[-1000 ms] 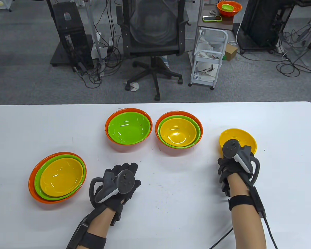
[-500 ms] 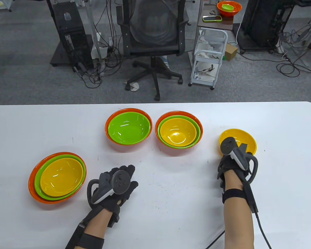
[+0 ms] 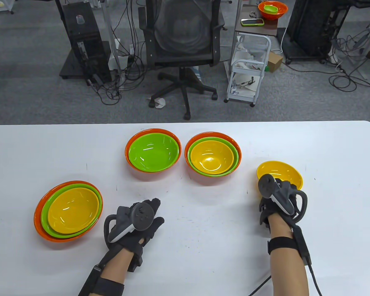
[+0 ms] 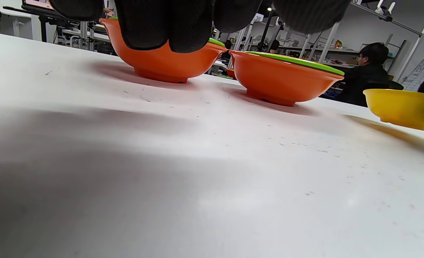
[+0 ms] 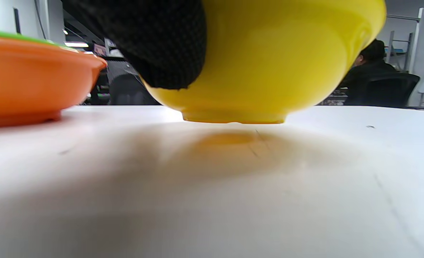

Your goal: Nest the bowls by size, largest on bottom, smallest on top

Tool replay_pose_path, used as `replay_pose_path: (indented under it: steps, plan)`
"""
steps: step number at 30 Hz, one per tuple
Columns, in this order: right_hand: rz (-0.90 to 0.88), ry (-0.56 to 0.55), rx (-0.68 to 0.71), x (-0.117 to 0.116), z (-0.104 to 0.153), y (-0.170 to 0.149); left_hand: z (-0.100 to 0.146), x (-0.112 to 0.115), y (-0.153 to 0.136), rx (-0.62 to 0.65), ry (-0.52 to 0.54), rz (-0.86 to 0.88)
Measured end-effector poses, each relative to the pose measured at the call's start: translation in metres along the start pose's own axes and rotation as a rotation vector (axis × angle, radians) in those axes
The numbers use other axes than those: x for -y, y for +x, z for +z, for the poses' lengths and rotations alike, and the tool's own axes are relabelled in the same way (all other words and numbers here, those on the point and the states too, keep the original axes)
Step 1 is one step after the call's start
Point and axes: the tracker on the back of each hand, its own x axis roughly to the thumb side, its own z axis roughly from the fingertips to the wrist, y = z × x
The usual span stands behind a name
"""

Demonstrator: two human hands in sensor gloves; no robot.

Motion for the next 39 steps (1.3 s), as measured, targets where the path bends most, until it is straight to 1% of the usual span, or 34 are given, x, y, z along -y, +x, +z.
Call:
replay_pose_path:
  steps: [2, 7, 11, 14, 15, 20, 23, 26, 30, 32, 36, 39]
  plan:
    - [-0.05, -0.039, 0.042, 0.005, 0.007, 0.002, -0.001, 0.0, 0.002, -0.004, -0.003, 0.015]
    - [-0.097, -0.13, 0.167, 0.021, 0.028, 0.014, -0.003, -0.004, 0.01, -0.031, 0.003, 0.062]
    - [-0.137, -0.202, 0.285, 0.037, 0.046, 0.027, -0.007, -0.007, 0.022, -0.008, -0.003, 0.059]
    - [-0.168, -0.232, 0.366, 0.045, 0.059, 0.038, -0.011, -0.011, 0.032, 0.001, 0.003, 0.06]
    - [-0.191, -0.247, 0.417, 0.048, 0.065, 0.045, -0.012, -0.014, 0.036, 0.006, 0.013, 0.069]
    - [-0.236, -0.266, 0.506, 0.055, 0.082, 0.066, -0.014, -0.018, 0.054, 0.045, 0.046, 0.069]
    - [-0.29, -0.268, 0.55, 0.059, 0.09, 0.081, -0.009, -0.016, 0.064, 0.097, 0.081, 0.019]
    - [-0.314, -0.258, 0.595, 0.061, 0.097, 0.094, -0.001, -0.011, 0.071, 0.153, 0.116, 0.011]
    - [-0.335, -0.229, 0.67, 0.062, 0.107, 0.11, 0.009, -0.008, 0.079, 0.216, 0.187, -0.105]
    - [-0.35, -0.229, 0.731, 0.062, 0.11, 0.114, 0.014, -0.007, 0.081, 0.246, 0.209, -0.141]
    - [-0.408, -0.206, 0.829, 0.062, 0.116, 0.117, 0.021, -0.005, 0.084, 0.286, 0.243, -0.161]
    - [-0.426, -0.206, 0.875, 0.063, 0.119, 0.117, 0.024, -0.005, 0.087, 0.298, 0.27, -0.196]
